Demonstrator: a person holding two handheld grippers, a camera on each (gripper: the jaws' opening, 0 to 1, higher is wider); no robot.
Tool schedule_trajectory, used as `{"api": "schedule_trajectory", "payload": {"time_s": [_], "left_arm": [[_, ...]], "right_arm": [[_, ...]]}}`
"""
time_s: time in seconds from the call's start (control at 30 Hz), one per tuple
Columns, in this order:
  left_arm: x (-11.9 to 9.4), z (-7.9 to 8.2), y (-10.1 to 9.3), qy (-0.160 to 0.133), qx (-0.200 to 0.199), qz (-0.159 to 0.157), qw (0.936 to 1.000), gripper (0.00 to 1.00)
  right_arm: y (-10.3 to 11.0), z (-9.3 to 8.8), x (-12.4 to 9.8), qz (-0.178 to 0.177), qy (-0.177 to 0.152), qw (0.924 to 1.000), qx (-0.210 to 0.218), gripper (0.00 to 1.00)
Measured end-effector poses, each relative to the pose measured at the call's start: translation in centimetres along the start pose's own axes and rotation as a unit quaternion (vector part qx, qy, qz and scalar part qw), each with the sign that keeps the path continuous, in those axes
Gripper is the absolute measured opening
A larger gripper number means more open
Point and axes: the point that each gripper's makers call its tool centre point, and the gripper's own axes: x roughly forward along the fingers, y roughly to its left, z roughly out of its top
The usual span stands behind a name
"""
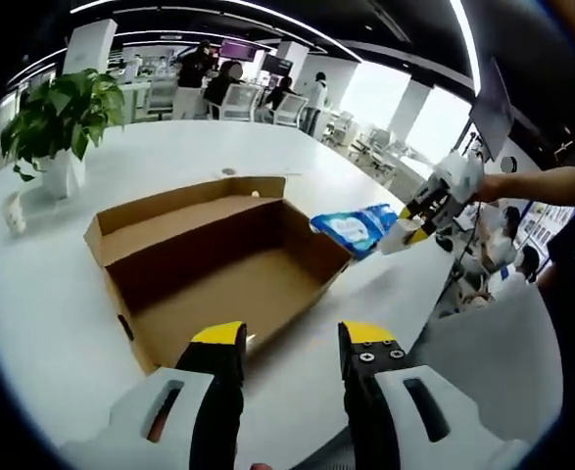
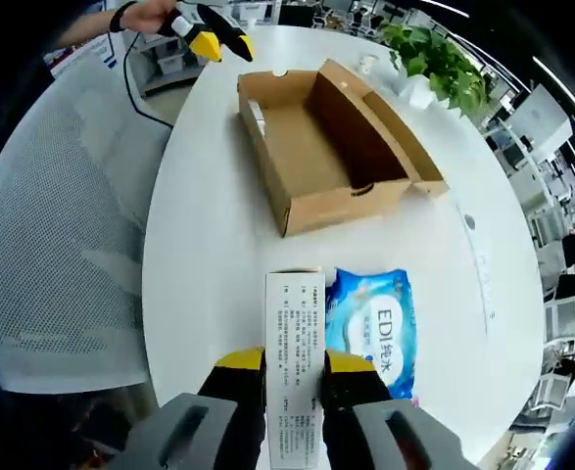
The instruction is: Operate the shoe box by opening the lid, removing the specified soft item, and placing it in the target area until the item is outside and the box remains undamaged.
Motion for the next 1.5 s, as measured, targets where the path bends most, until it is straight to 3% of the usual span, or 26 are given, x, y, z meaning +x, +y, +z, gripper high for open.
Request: {"api": "schedule_trajectory", "payload": {"time_s": [0.3, 0.63, 1.0, 1.23, 1.5], "left_arm": [[3.0, 0.7, -2.7, 0.017, 0.020, -0.015, 0.9995, 0.38], [5.3, 0.6, -4.8, 0.029, 0.023, -0.023, 0.9990, 0.38], [6.5, 0.4, -6.0, 0.032, 0.009, -0.018, 0.9993, 0.38], [6.2, 0.2, -5.9, 0.032, 0.000, -0.009, 0.9995, 0.39], [4.8, -0.4, -4.4, 0.026, -0.020, 0.018, 0.9993, 0.39]], "right_arm": [[1.5, -5.7, -0.1, 0.001, 0.008, 0.9993, 0.035, 0.17], [1.6, -9.2, -0.2, 0.004, 0.010, 0.9987, 0.050, 0.17], [0.0, -10.6, -0.4, 0.015, 0.010, 0.9992, 0.036, 0.17], [-3.6, -10.0, -1.0, 0.010, 0.006, 0.9996, 0.028, 0.17], [-8.1, -8.8, -2.0, 0.000, 0.008, 0.9999, 0.011, 0.17]]}}
